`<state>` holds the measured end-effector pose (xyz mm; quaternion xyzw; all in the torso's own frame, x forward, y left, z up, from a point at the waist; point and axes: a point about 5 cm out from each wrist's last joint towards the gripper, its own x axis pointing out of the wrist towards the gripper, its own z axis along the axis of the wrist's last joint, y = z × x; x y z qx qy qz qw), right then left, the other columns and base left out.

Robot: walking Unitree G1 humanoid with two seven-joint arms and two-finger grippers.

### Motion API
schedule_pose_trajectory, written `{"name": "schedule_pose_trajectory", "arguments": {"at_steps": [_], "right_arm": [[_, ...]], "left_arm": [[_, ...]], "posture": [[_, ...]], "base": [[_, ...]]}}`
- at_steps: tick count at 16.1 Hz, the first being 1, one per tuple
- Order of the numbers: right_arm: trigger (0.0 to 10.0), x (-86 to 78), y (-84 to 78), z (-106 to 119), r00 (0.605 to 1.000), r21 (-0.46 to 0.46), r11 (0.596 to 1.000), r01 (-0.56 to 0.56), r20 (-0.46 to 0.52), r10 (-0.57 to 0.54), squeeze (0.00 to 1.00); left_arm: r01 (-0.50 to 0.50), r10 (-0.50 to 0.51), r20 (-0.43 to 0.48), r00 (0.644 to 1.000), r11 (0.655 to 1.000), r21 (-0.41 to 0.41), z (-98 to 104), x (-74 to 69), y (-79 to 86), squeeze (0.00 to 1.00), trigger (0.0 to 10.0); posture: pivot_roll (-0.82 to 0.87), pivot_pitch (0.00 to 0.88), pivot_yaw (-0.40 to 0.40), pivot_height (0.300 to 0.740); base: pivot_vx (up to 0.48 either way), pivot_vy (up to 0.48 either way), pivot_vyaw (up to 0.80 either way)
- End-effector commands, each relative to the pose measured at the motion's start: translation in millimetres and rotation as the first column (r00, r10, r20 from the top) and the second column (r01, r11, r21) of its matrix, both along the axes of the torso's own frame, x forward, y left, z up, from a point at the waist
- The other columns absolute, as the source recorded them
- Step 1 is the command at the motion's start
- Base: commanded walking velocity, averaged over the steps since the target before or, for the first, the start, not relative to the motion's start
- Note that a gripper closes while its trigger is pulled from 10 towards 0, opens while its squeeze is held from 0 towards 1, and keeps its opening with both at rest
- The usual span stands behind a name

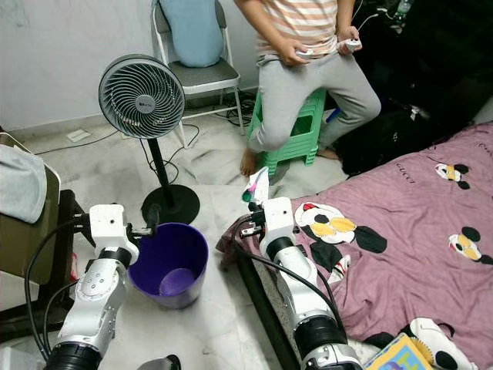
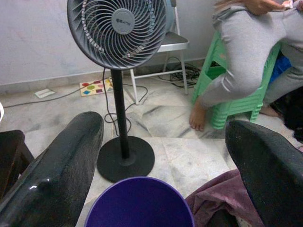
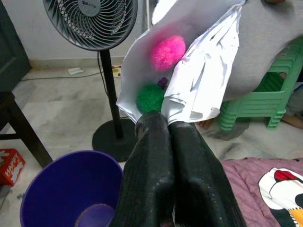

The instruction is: Clean up the room

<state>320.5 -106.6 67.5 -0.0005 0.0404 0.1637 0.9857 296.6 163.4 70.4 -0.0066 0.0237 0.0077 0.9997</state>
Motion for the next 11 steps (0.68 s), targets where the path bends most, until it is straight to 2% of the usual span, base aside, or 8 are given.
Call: {"name": "schedule_pose_trajectory", "arguments": {"at_steps": [1, 7, 11], "right_arm": [[10.0, 0.2, -4.4, 1.7, 1.000, 0.013, 1.000, 0.029, 0.012, -0.029, 0.00], [10.0, -5.4, -2.0, 0.3, 1.000, 0.016, 1.000, 0.022, 0.017, -0.023, 0.00], [10.0, -5.0, 0.1, 1.0, 1.000, 0.017, 1.000, 0.010, 0.011, -0.010, 0.00]], "left_arm": [[0.019, -0.019, -0.016, 1.000, 1.000, 0.005, -1.5, 1.5, -1.1, 0.00, 10.0], [0.029, -0.029, -0.013, 1.000, 1.000, -0.006, 0.4, 1.7, 0.1, 0.00, 10.0], [0.031, -0.031, -0.017, 0.999, 0.999, -0.013, -0.3, -1.7, 0.2, 0.00, 10.0]], "posture": [[-0.02, 0.074, 0.004, 0.740], [-0.03, 0.104, 0.005, 0.740], [-0.01, 0.119, -0.011, 0.740]], "base": [[0.000, 0.000, 0.00], [0.000, 0.000, 0.00], [0.000, 0.000, 0.80]]}}
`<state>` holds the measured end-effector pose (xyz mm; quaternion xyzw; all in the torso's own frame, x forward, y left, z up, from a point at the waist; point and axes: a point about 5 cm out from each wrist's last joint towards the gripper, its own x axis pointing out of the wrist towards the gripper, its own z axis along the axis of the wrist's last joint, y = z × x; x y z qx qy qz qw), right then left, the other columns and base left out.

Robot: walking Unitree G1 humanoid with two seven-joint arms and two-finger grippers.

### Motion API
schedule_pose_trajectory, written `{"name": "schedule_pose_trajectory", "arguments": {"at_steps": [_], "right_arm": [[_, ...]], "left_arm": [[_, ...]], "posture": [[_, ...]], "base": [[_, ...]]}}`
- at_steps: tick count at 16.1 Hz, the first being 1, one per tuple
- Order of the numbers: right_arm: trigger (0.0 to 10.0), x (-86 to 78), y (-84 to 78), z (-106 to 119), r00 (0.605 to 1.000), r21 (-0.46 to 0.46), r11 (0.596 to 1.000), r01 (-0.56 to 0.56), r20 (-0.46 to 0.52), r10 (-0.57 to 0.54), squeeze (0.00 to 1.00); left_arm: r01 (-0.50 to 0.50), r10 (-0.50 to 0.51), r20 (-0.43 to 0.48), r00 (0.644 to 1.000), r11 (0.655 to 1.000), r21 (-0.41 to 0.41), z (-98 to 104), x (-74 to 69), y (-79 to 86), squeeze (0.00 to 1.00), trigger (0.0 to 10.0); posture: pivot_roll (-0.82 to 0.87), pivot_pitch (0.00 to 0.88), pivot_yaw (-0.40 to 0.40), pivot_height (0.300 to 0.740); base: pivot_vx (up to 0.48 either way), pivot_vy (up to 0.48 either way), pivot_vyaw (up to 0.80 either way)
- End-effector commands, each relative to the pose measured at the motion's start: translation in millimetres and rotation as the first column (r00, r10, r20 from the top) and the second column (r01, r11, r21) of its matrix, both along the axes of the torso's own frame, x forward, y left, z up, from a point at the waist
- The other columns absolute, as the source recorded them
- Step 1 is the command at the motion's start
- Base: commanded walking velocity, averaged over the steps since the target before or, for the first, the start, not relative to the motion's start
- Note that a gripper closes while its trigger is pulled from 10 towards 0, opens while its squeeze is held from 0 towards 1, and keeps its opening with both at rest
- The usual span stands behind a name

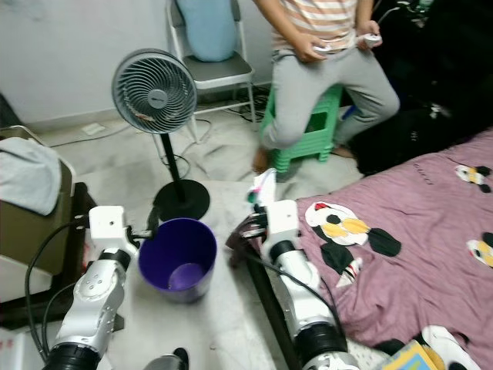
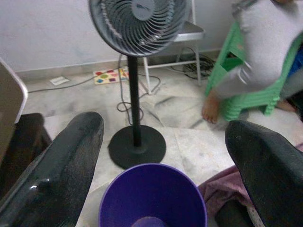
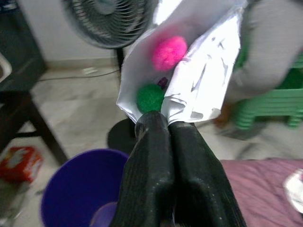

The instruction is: Clean up the room

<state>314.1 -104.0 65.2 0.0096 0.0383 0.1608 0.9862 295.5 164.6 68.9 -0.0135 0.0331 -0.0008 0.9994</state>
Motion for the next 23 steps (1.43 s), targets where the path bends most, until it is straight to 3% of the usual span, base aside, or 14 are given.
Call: {"name": "schedule_pose_trajectory", "arguments": {"at_steps": [1, 11, 20, 23], "right_arm": [[10.0, 2.2, -1.4, 3.7, 1.000, -0.005, 1.000, -0.007, 0.005, 0.007, 0.00], [10.0, 2.1, -5.3, 4.2, 1.000, -0.031, 0.999, -0.028, -0.001, 0.028, 0.00], [10.0, 1.0, -6.5, 4.2, 0.999, -0.045, 0.998, -0.035, -0.001, 0.035, 0.00], [10.0, 1.8, -6.9, 4.2, 0.999, -0.047, 0.998, -0.033, -0.005, 0.033, 0.00]], "left_arm": [[0.012, -0.012, 0.004, 1.000, 1.000, -0.001, 1.8, -1.5, -1.0, 0.00, 10.0], [0.010, -0.009, 0.016, 1.000, 0.999, -0.042, 4.9, -2.4, -6.1, 0.00, 10.0], [0.008, -0.007, 0.013, 1.000, 0.999, -0.050, 5.1, -3.9, -8.1, 0.00, 10.0], [0.005, -0.005, 0.014, 1.000, 0.998, -0.055, 5.9, -3.6, -8.5, 0.00, 10.0]], "posture": [[0.00, 0.130, -0.027, 0.740], [-0.01, 0.134, -0.049, 0.740], [-0.02, 0.139, -0.058, 0.740], [-0.02, 0.143, -0.059, 0.740]], "base": [[0.000, 0.000, 0.80], [0.000, 0.000, 0.22], [0.000, 0.000, 0.80], [0.000, 0.000, 0.18]]}}
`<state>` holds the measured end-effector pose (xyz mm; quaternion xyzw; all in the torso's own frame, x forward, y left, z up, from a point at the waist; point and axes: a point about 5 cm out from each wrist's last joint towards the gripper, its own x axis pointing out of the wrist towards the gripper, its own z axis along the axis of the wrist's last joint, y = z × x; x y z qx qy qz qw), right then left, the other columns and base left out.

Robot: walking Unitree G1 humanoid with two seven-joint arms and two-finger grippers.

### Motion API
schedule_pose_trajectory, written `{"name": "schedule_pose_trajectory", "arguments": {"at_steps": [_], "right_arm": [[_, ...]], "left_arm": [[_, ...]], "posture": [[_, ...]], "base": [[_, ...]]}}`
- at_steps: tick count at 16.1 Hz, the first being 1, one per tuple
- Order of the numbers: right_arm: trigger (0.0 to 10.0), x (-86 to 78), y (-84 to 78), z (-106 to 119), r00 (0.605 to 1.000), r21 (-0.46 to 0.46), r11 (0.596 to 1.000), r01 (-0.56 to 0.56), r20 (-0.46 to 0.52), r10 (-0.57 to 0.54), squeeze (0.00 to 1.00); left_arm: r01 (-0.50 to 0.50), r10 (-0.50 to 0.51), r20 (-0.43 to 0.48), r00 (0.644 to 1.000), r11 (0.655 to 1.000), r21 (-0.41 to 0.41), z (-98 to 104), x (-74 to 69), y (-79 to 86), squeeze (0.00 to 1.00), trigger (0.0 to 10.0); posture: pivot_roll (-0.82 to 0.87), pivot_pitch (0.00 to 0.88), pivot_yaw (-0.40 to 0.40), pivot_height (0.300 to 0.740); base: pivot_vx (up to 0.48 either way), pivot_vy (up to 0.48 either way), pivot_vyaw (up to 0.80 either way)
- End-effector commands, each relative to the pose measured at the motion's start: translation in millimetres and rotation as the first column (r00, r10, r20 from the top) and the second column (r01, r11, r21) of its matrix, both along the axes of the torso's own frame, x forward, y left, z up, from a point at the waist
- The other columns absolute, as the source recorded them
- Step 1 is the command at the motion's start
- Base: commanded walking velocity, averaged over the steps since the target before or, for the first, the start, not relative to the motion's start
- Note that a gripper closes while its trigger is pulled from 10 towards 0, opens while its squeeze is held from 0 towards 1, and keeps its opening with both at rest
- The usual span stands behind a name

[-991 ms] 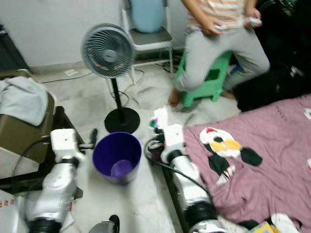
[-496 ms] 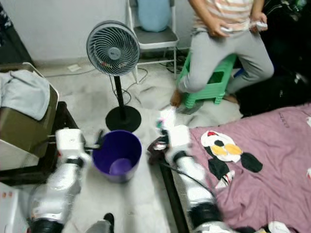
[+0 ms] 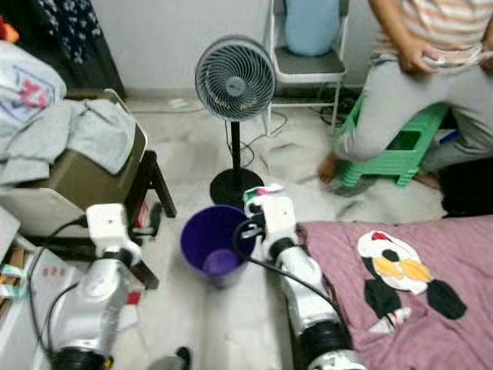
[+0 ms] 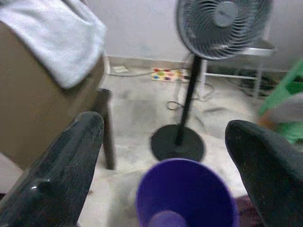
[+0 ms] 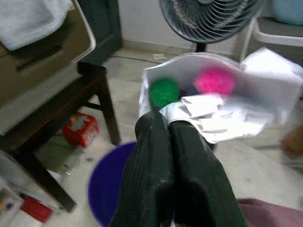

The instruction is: Clean up the room

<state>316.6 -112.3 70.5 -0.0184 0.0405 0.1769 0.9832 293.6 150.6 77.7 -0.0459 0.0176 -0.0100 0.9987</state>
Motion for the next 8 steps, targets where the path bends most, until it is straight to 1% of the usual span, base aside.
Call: {"name": "schedule_pose_trajectory", "arguments": {"at_steps": [1, 8], "right_arm": [[10.0, -0.7, 0.9, -1.3, 1.000, 0.014, 1.000, 0.007, -0.014, -0.007, 0.00], [10.0, 1.1, -0.3, 0.2, 1.000, 0.024, 1.000, 0.015, -0.015, -0.014, 0.00]], "left_arm": [[-0.012, 0.012, -0.017, 1.000, 1.000, 0.009, -2.9, -1.8, 5.6, 0.00, 10.0], [-0.005, 0.005, -0.004, 1.000, 1.000, 0.001, -0.7, -0.9, 5.4, 0.00, 10.0]], "posture": [[-0.02, 0.143, -0.059, 0.740], [-0.02, 0.149, -0.057, 0.740]], "base": [[0.000, 0.000, 0.00], [0.000, 0.000, 0.00]]}}
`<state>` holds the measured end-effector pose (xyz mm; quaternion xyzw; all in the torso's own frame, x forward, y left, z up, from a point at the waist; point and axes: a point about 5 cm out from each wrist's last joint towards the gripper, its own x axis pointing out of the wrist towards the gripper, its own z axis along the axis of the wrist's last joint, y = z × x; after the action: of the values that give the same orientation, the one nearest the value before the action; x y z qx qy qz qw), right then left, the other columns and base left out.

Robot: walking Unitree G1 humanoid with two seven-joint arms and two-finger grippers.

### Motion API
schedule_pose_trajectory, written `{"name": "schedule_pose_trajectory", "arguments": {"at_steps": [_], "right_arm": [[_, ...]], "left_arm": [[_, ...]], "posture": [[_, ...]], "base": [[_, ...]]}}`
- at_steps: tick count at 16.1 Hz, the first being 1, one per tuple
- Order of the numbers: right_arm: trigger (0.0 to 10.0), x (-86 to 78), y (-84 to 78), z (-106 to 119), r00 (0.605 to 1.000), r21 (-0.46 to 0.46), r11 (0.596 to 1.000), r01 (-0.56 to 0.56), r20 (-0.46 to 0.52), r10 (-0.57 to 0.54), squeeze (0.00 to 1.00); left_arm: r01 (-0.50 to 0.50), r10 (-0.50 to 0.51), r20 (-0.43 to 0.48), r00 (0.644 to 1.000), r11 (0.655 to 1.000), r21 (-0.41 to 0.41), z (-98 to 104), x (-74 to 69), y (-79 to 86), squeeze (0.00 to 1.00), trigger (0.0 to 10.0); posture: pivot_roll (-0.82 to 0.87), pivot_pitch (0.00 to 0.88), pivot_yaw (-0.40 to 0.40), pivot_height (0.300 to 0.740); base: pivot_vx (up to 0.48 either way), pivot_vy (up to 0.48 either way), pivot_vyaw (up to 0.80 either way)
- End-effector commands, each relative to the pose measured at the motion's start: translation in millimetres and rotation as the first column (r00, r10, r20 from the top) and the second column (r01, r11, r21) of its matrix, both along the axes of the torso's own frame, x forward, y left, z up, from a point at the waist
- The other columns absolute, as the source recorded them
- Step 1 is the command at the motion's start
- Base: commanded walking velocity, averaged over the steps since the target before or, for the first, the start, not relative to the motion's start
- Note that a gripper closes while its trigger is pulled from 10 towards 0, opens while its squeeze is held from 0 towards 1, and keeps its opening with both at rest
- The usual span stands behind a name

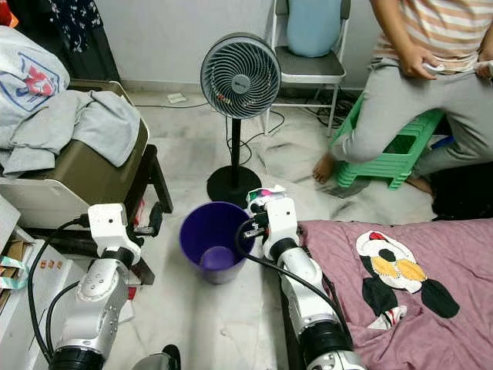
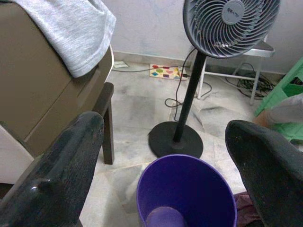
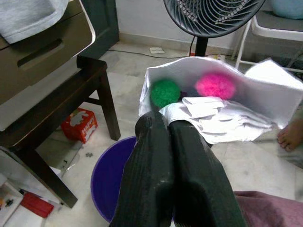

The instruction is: Clean up the room

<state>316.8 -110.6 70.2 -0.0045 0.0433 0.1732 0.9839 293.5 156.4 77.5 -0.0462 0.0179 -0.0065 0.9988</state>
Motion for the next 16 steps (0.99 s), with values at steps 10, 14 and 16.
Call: {"name": "schedule_pose_trajectory", "arguments": {"at_steps": [10, 14, 16], "right_arm": [[10.0, 0.7, -0.9, 1.3, 1.000, -0.002, 1.000, -0.002, 0.000, 0.002, 0.00], [10.0, 1.2, -1.4, 1.3, 1.000, -0.001, 1.000, 0.001, -0.002, -0.001, 0.00], [10.0, 1.9, -1.7, 1.7, 1.000, -0.002, 1.000, 0.001, -0.002, -0.001, 0.00]], "left_arm": [[0.005, -0.005, -0.001, 1.000, 1.000, 0.001, -0.5, -0.7, -0.1, 0.00, 10.0], [0.006, -0.006, -0.002, 1.000, 1.000, -0.001, -0.5, -0.4, -0.6, 0.00, 10.0], [0.005, -0.005, -0.004, 1.000, 1.000, -0.002, -0.6, 0.3, -0.8, 0.00, 10.0]], "posture": [[-0.02, 0.150, -0.055, 0.740], [-0.02, 0.150, -0.057, 0.740], [-0.02, 0.149, -0.058, 0.740]], "base": [[0.280, 0.000, 0.26], [0.257, 0.000, 0.00], [0.120, 0.000, 0.00]]}}
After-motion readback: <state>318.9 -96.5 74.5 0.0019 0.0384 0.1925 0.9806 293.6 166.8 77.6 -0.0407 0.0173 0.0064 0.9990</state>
